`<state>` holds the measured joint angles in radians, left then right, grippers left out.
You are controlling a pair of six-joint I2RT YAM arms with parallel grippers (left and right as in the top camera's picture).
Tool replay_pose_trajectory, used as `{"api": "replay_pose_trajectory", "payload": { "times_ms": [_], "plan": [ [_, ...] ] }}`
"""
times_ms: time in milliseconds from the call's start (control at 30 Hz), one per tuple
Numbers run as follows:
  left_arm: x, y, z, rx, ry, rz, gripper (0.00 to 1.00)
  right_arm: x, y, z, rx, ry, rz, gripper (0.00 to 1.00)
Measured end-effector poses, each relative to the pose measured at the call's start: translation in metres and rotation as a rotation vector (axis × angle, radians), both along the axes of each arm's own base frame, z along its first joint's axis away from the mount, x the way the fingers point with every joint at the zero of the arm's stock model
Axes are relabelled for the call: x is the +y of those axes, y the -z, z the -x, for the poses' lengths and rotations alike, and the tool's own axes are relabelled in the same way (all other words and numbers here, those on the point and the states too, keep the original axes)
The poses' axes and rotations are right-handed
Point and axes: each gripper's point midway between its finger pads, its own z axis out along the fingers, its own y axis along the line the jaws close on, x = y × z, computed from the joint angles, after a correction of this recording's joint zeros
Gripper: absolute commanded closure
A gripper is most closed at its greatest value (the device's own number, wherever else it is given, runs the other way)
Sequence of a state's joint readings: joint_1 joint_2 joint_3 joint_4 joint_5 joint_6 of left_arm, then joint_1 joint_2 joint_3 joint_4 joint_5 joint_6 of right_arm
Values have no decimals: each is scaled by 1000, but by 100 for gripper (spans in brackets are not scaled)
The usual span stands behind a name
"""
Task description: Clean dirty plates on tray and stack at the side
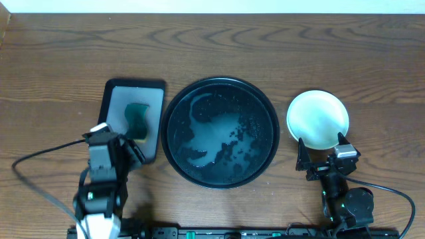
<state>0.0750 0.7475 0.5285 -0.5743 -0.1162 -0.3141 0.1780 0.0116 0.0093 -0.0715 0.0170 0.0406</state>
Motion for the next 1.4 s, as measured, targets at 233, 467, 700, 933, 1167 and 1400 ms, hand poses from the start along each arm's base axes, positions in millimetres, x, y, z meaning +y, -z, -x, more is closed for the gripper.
{"api": "replay_pose_trajectory", "payload": {
  "times_ms": [233, 467, 700, 933, 1167, 1400],
  "plan": [
    [-7, -77, -28, -542, 153, -172, 26, 0, 0, 0, 0, 0, 0, 1],
    [-18, -73, -19, -694, 278, -329, 26, 0, 0, 0, 0, 0, 0, 1],
    [-19, -40, -13, -665, 328, -406, 26, 0, 0, 0, 0, 0, 0, 1],
    [-22, -42, -12, -675, 346, -415, 26, 0, 0, 0, 0, -1, 0, 1],
    [-22, -42, -12, -675, 346, -416, 26, 0, 0, 0, 0, -1, 0, 1],
    [-22, -42, -12, -675, 346, -416, 26, 0, 0, 0, 0, -1, 0, 1]
  ]
}}
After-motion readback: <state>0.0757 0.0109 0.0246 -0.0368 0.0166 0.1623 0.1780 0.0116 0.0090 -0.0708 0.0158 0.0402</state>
